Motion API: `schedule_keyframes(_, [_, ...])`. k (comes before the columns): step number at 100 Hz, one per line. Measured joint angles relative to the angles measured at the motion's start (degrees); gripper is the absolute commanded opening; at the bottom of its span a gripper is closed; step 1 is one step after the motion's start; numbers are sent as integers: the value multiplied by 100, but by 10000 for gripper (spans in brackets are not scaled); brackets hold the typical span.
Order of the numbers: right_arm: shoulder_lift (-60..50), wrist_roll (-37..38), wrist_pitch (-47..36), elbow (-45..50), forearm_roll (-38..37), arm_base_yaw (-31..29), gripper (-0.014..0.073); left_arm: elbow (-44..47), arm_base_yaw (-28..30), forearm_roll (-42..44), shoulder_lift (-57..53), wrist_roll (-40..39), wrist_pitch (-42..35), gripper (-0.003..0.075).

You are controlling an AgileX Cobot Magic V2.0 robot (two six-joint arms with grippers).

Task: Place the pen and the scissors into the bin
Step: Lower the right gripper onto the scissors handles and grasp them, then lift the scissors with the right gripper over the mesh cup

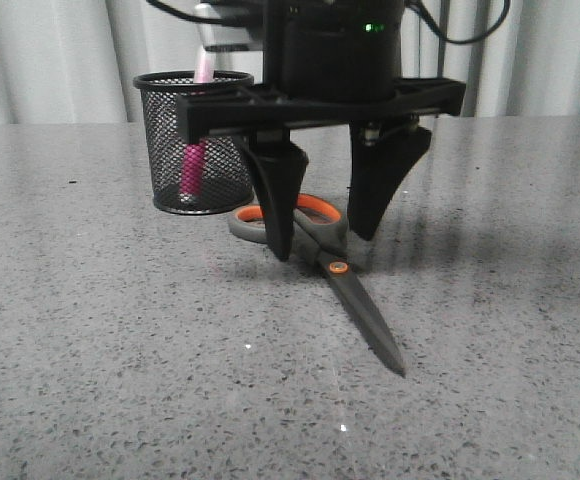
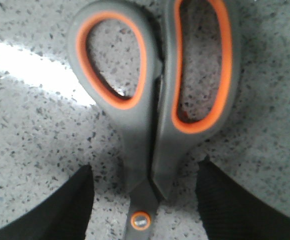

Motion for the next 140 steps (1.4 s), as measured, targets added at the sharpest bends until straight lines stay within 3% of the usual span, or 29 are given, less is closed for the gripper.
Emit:
schedule_keyframes(44, [76, 169, -560, 142, 44, -47, 377, 0, 0, 0, 0, -3, 9, 211])
schedule_keyframes(68, [101, 175, -504, 142, -40, -77, 122, 0, 0, 0, 0, -3, 9, 211])
schedule_keyframes(79, [101, 175, -496, 142, -88, -77, -72, 0, 0, 0, 0, -3, 9, 211])
schedule_keyframes(110, [-72, 183, -649, 170, -220, -77, -65, 0, 0, 0, 0, -77, 9, 211])
schedule_keyframes(140, [-1775, 434, -961, 183, -577, -77, -65, 0, 0, 0, -51, -146, -56, 211])
